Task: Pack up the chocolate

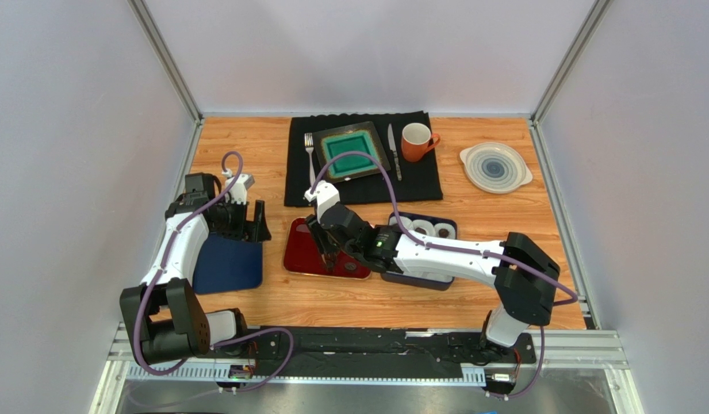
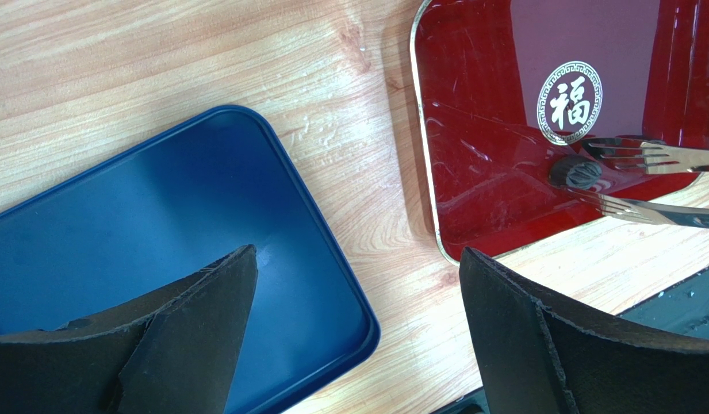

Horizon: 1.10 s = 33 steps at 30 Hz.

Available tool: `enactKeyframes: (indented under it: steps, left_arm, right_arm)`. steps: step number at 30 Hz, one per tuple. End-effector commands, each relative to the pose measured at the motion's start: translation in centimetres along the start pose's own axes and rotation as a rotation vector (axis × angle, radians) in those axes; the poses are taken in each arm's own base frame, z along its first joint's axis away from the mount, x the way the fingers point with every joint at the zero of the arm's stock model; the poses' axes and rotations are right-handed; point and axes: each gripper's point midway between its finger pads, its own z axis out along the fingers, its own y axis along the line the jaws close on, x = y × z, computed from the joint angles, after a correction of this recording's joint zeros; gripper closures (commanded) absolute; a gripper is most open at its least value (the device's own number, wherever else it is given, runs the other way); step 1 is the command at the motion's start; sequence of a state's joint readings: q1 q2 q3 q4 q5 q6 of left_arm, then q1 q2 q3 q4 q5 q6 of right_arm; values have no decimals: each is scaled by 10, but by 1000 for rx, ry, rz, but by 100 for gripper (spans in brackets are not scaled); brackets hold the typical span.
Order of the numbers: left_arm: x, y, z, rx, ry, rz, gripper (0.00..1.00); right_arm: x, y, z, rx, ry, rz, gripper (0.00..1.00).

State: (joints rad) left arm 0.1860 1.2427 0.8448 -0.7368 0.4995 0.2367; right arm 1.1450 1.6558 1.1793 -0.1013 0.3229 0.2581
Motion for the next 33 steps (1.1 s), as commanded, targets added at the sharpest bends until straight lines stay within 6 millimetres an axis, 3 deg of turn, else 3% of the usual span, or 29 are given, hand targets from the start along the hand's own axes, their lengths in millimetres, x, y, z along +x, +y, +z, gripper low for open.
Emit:
enactKeyframes:
  steps: [1, 10, 15, 19, 22, 23, 25, 27, 28, 33]
  left_arm:
    - [-18, 0, -11, -9, -58, 41, 4]
    - [-16, 0, -11, -14, -56, 47, 4]
    - [-15, 2, -11, -19, -52, 45, 4]
    - [-15, 2, -11, -19, -53, 46, 4]
    - [-15, 2, -11, -19, -54, 45, 4]
    - [-14, 2, -10, -16, -52, 42, 4]
    - [-14, 2, -10, -18, -52, 45, 4]
    - [-14, 3, -10, -16, -50, 42, 4]
    - [-14, 3, -10, -16, -51, 41, 4]
    - [-14, 3, -11, -17, -52, 41, 4]
  right_arm:
    - [-29, 11, 3, -19, -84, 30, 58]
    - [-21, 9, 7, -6, -65, 26, 60]
    - [-40, 1, -7, 26, -113, 17, 69]
    - [-69, -22, -41, 77, -184, 17, 71]
    - [-69, -44, -60, 124, -189, 25, 72]
    - [-79, -51, -77, 134, -223, 39, 73]
    - [-70, -67, -88, 174, -209, 40, 73]
    - [-78, -82, -112, 207, -248, 59, 73]
    - [-67, -89, -118, 227, -226, 50, 73]
    - [-53, -118, -158, 298, -246, 86, 72]
